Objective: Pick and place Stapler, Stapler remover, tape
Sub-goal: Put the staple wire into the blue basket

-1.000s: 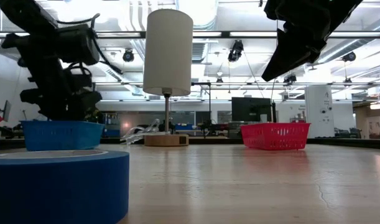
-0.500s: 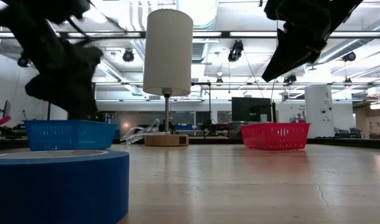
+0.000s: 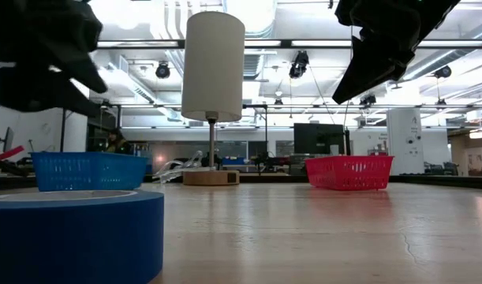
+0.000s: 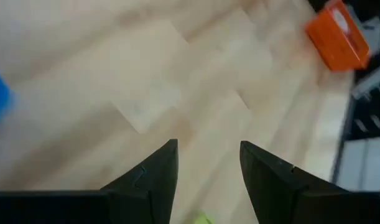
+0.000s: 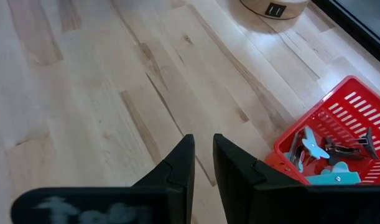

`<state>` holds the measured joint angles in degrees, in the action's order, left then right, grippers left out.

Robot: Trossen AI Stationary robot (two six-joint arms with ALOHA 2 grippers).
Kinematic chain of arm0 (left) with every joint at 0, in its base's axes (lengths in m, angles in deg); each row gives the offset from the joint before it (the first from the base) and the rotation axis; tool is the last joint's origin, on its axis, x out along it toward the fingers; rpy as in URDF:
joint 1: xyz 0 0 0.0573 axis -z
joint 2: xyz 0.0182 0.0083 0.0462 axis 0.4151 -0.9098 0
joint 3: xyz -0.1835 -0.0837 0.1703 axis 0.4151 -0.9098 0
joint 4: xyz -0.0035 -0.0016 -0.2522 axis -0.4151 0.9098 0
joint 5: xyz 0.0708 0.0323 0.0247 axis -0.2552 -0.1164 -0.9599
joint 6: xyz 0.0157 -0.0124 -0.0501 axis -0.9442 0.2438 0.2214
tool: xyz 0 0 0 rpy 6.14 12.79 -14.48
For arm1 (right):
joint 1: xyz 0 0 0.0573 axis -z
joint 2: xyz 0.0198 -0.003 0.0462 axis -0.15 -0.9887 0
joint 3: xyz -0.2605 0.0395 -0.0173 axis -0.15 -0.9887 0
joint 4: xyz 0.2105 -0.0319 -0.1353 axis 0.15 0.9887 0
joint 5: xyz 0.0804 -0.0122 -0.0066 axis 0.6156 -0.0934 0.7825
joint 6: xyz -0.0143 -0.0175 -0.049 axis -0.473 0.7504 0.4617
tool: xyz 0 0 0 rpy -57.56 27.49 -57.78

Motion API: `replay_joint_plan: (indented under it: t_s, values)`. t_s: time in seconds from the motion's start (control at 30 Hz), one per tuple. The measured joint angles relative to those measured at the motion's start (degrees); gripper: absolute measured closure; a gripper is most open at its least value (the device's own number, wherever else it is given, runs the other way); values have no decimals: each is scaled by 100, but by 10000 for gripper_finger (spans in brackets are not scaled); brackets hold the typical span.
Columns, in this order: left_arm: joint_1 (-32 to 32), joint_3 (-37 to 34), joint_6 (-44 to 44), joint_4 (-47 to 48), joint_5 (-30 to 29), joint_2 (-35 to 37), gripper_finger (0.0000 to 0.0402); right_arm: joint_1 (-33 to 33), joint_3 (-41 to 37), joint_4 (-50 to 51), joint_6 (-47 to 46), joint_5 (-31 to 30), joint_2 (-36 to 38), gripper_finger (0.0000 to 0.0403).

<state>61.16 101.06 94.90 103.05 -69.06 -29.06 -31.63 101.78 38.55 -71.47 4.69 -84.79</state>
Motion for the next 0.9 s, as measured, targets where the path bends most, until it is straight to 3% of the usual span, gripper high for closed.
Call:
replay_joint_plan:
  t_s: [0.23,0.47,0.63,0.9]
  values:
    - [445,353,1355,-103,612,-958,227,0,0,-17,3,0,0,351]
    - [510,1023,1527,313,1344,-1891,227,0,0,-21,22,-1,0,351]
    - [510,1312,1738,772,1423,-2229,227,0,0,-32,46,-2,0,351]
    - [509,1393,1954,629,1403,-2499,227,0,0,-40,48,-2,0,351]
